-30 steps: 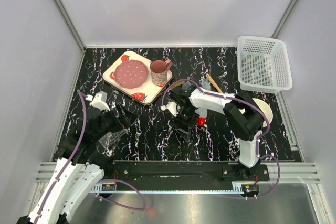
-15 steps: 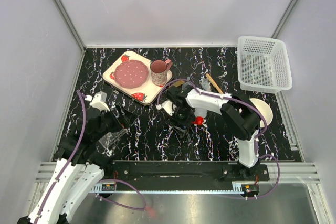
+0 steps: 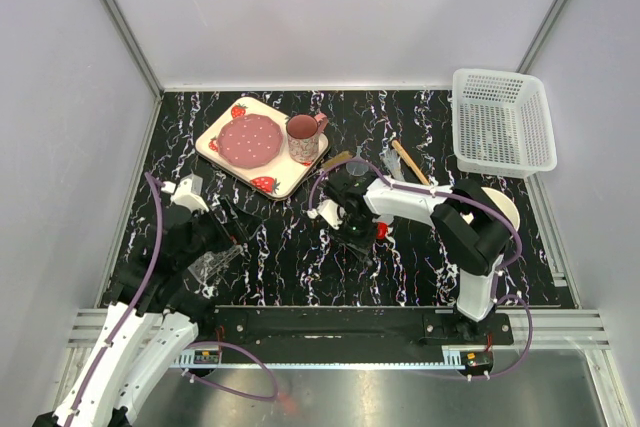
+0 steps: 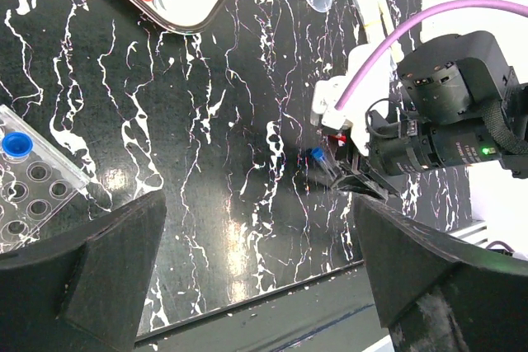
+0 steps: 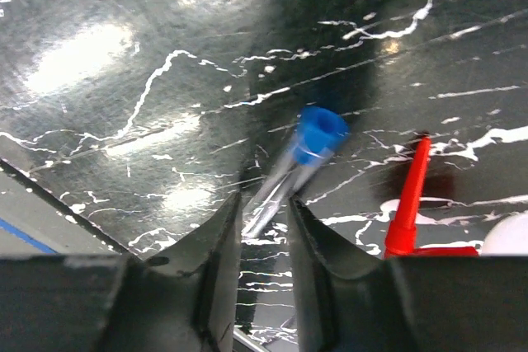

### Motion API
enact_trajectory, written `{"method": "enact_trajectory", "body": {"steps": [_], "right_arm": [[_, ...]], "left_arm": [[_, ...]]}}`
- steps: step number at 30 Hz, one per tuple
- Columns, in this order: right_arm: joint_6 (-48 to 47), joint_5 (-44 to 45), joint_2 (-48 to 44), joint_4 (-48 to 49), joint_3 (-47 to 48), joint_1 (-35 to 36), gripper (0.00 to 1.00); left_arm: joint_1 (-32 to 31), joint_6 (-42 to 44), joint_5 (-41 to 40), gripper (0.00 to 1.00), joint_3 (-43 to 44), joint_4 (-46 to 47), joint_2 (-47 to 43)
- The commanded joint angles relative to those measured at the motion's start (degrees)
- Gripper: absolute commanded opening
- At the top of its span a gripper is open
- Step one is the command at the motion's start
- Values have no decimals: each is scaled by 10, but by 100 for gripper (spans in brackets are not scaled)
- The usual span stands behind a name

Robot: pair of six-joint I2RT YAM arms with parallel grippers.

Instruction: Organize the chemistry lab equipment

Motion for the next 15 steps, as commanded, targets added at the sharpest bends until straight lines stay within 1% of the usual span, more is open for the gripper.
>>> {"method": "enact_trajectory", "body": {"steps": [1,3,7,10,13,14,15], "right_arm": [[-12,33,0,26,-5,6,30],[-12,40,0,28,-2,6,24],[-13,30,-7,35,-1,5,17],[-12,6,-29,40,2,-8,13],[-9,-53,-59,40,8,-43,13],[-7,-90,-67,40,9,-52,12],[-8,-109,-85,42,9,-71,12]], "left_arm": [[2,-21,20,99,2,37,-10],[2,-33,30,99,-7,49,-13],[2,-65,76,99,-39,88,-20],[3,-100,118,99,-84,141,-25],[2,-147,154,98,-131,202,-34],[3,-171,161,97,-152,233,-37],[2,-183,167,96,-163,250,-38]]}}
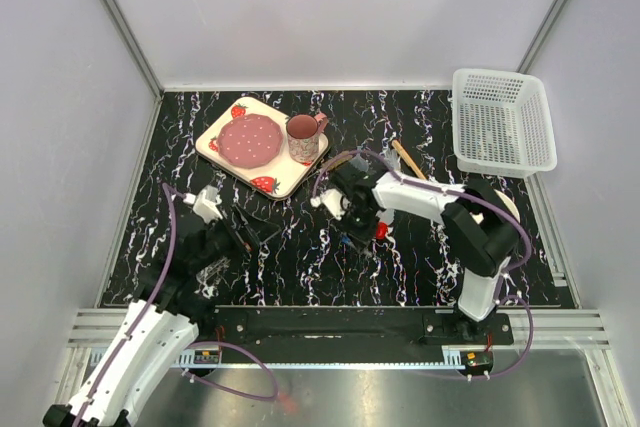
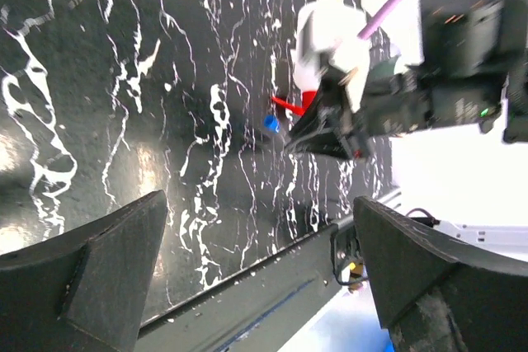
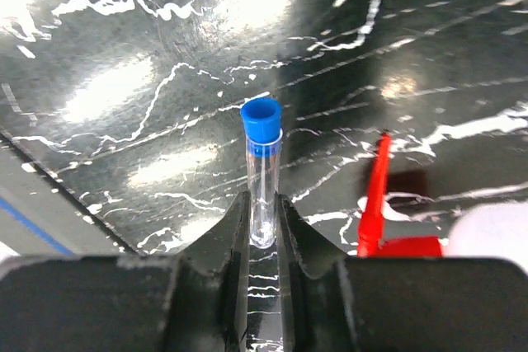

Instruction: Organize the chemistry lab equipment

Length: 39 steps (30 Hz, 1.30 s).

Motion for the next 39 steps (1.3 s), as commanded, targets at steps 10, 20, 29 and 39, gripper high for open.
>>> {"method": "enact_trajectory", "body": {"steps": [10,20,29,39], "right_arm": [[-30,-294,-185,36,-23,-85,12],[-50,-336,-199,28,-35,-84,12],[-58,-350,-197,21,-33,-84,12],[-65,-356,-198,18,-33,-84,12]], "left_arm": [[-33,-240,130,86,-160,456,97],[-151,-208,69,76,-34,495,304],[-206,-180,40,64,46,427,406],[-235,-151,31,46,106,355,444]]}}
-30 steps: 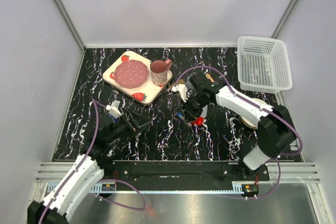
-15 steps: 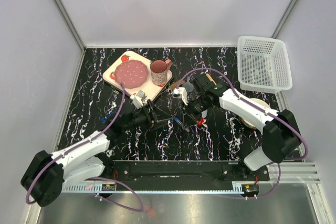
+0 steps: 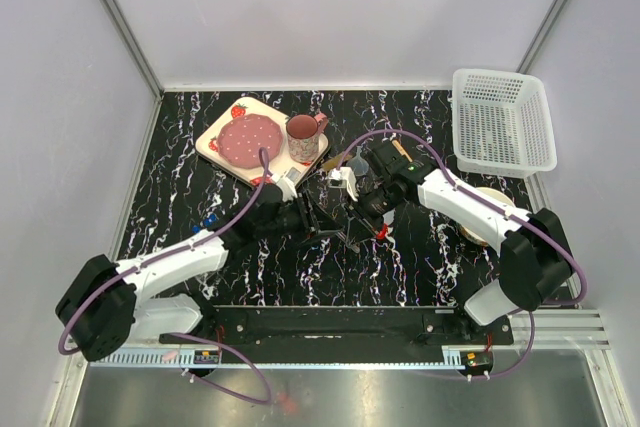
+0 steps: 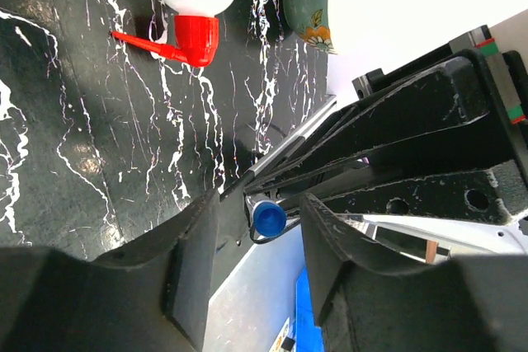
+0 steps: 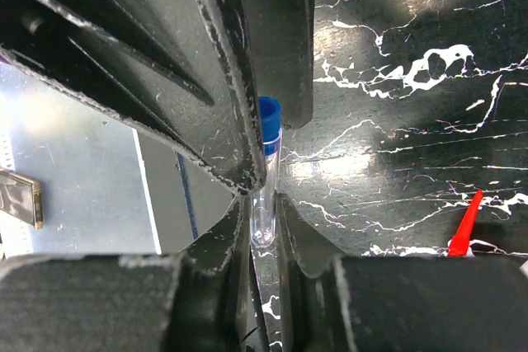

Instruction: Organize the chemistry lab equipment

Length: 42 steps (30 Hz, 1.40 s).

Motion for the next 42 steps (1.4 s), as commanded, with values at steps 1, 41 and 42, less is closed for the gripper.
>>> {"method": "enact_trajectory", "body": {"steps": [1,41,42], "right_arm": [[-15,-16,-14,-6,5,3,12],[-80,-7,-121,-30,-34,-149,100],[-79,-6,-122,-30,-34,-149,100]], "left_arm": [[-13,26,-12,43,46,-24,12],[218,188,-552,3,121,-628,-233],[226,189,-549,3,110,-611,-228]]}}
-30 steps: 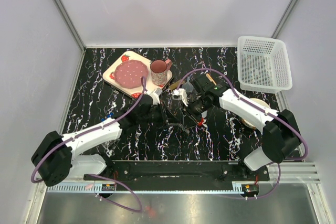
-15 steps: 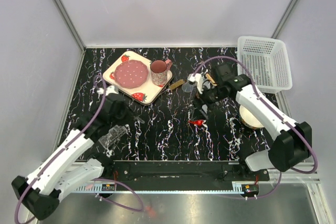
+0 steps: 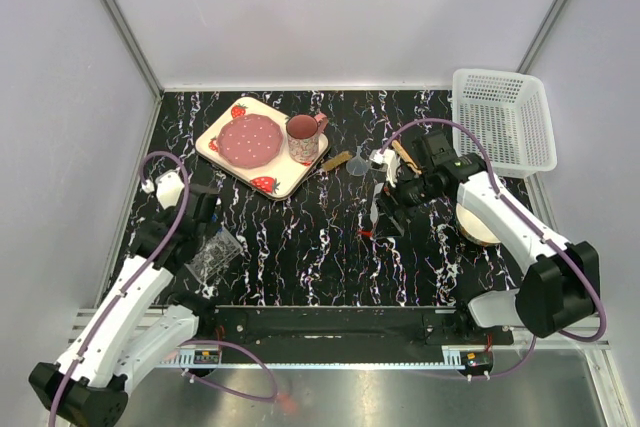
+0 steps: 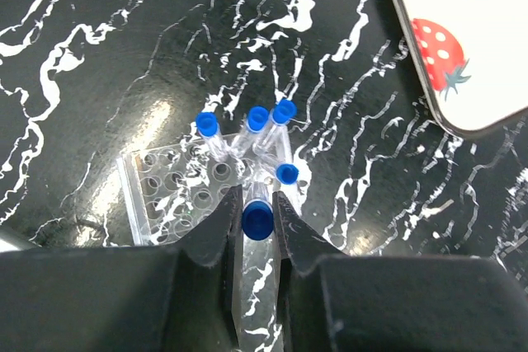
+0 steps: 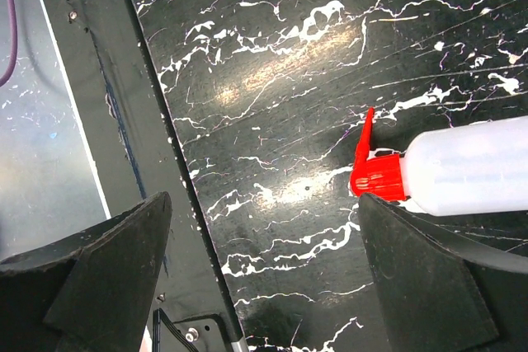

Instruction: Organize the chemistry lab equipment

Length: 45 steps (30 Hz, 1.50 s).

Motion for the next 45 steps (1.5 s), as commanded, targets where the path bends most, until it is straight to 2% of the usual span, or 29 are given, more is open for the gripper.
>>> {"method": "enact_trajectory", "body": {"steps": [1,15,45], "right_arm": [[-12,-20,-25,14,-4,-5,100],[-17,-25,-11,14,-9,-7,100],[-18,-28,-5,14,-10,-14,100]], "left_arm": [[25,14,-31,3,-30,53,11],[52,19,9,4,-84,146,44],[53,-6,2,4,-93,109,39]]}}
